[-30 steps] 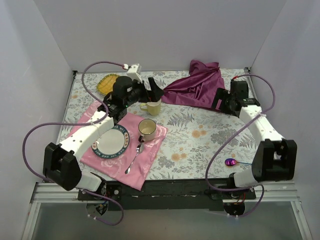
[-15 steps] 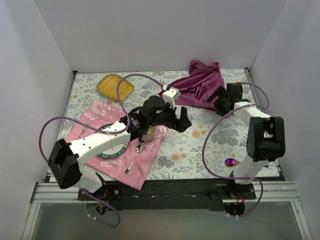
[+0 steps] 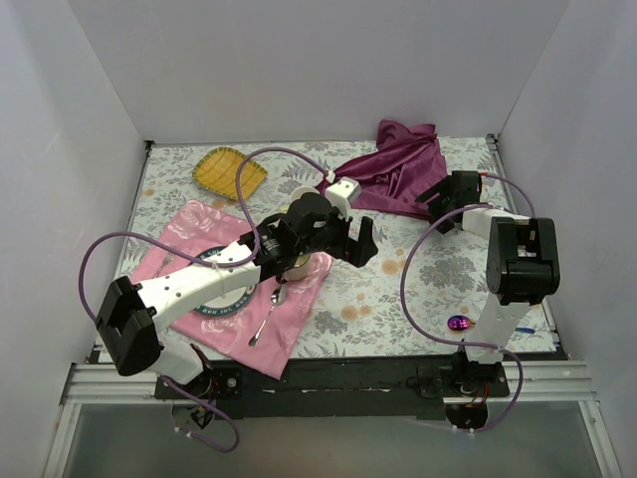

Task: Fold the napkin, place the utensils inside, and roll it up
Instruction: Move the napkin to the centre of the board, then flatten the napkin out

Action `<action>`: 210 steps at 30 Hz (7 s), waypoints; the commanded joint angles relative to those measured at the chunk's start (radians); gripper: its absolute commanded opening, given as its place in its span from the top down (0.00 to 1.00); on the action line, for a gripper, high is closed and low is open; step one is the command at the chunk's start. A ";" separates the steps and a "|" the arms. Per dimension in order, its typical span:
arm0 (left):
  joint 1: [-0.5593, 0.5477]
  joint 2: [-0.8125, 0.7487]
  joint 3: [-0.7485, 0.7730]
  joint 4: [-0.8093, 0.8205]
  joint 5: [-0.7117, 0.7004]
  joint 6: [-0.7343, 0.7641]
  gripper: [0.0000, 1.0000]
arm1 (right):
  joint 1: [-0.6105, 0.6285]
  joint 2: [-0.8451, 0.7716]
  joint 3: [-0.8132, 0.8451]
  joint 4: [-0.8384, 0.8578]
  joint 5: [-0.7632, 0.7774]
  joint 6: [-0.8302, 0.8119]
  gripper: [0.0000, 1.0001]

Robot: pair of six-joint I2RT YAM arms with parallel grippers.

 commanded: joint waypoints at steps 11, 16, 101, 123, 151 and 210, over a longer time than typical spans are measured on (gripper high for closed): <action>-0.003 0.010 0.084 -0.045 -0.083 0.076 0.02 | -0.002 -0.142 -0.036 -0.133 0.208 -0.036 0.92; -0.004 0.059 0.128 -0.053 -0.056 0.003 0.02 | -0.002 -0.333 -0.088 -0.312 0.340 -0.173 0.99; 0.006 0.559 0.253 -0.156 -0.211 -0.050 1.00 | -0.595 -0.423 -0.469 -0.095 0.055 -0.467 0.34; 0.008 0.265 0.426 -0.215 -0.188 -0.060 1.00 | -0.239 -0.936 -0.279 -0.411 0.056 -0.372 0.99; 0.014 -0.058 0.523 -0.096 -0.299 -0.155 1.00 | -0.241 -1.098 0.534 -0.683 0.150 -0.513 0.99; 0.275 0.722 0.706 0.064 0.076 -0.215 0.26 | -0.278 -0.377 -0.279 0.012 -0.119 -0.481 0.24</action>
